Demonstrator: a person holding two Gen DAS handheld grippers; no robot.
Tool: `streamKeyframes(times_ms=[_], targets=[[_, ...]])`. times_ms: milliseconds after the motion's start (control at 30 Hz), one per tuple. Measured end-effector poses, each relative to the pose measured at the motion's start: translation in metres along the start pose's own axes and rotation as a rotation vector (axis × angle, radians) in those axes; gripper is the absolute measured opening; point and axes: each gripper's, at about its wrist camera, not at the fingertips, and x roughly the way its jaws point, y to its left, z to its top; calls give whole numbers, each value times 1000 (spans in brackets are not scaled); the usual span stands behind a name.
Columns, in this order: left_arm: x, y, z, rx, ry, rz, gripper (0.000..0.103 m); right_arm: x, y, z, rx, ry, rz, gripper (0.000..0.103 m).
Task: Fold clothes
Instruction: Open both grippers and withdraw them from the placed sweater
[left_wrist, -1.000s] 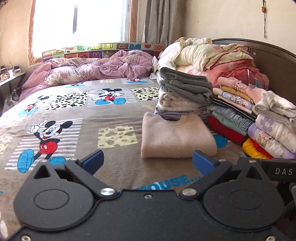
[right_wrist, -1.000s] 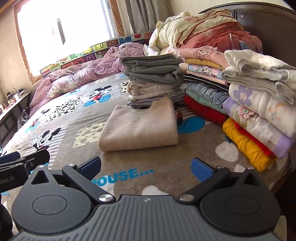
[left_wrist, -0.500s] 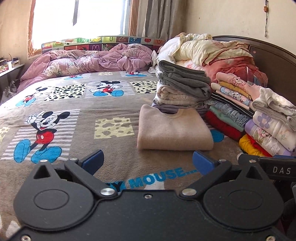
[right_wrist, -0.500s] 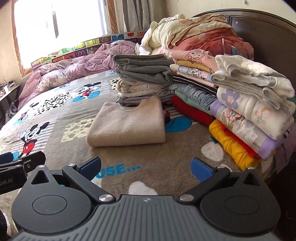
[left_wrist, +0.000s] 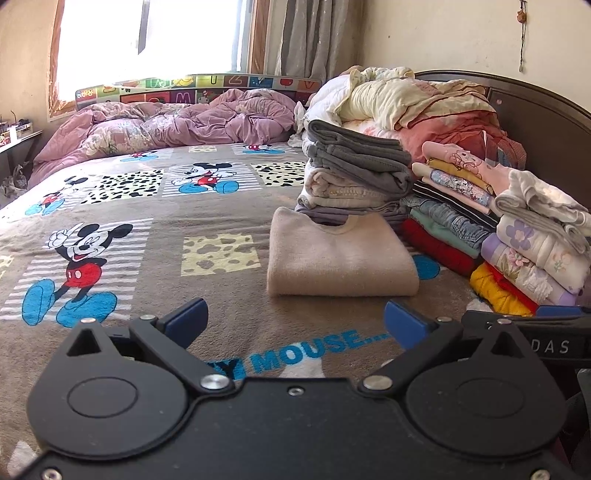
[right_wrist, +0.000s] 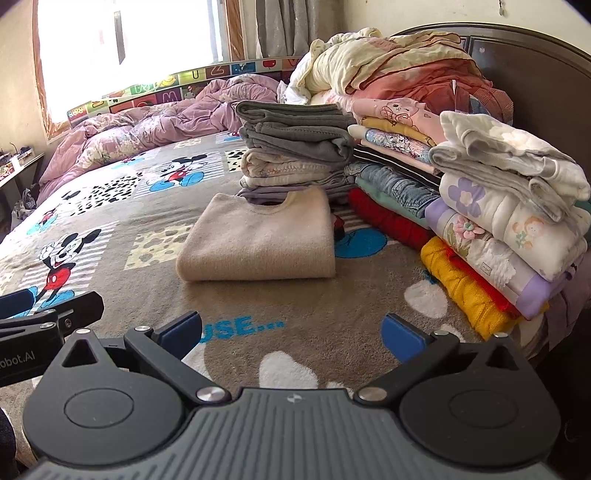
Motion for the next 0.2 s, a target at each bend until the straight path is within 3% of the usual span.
streamKeyframes(times_ms=[200], targets=[[-2, 1, -1, -9, -14, 0, 103, 1, 3, 0, -7, 0, 1, 103]])
